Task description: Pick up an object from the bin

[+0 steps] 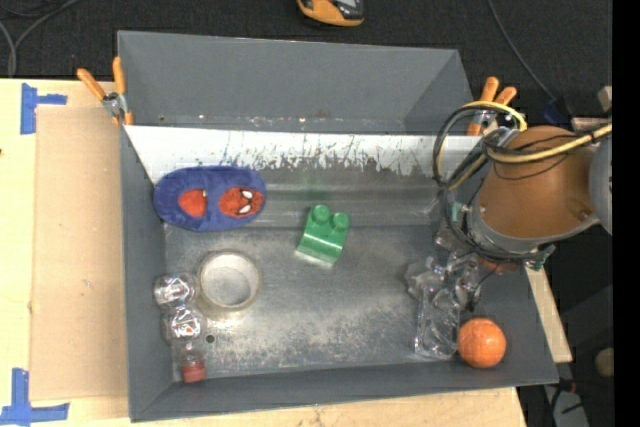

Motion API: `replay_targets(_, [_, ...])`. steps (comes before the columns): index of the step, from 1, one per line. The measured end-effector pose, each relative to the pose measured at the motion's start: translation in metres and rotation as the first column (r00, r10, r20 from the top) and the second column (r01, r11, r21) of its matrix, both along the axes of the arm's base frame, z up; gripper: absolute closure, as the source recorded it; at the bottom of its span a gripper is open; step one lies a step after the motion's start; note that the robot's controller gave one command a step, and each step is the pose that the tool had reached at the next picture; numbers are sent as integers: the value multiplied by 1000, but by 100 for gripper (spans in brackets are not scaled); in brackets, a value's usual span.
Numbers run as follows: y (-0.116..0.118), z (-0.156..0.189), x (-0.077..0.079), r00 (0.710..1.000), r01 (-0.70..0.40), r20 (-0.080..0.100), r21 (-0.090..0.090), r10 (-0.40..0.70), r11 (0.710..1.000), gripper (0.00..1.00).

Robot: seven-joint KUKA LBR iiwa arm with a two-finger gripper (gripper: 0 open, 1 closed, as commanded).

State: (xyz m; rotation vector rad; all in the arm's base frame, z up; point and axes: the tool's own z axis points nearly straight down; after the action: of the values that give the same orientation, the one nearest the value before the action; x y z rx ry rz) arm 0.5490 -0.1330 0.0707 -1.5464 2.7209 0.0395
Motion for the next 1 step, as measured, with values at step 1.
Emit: replay_targets(1, [0, 0, 0, 1000, 1, 0, 0, -1, 1000, 100])
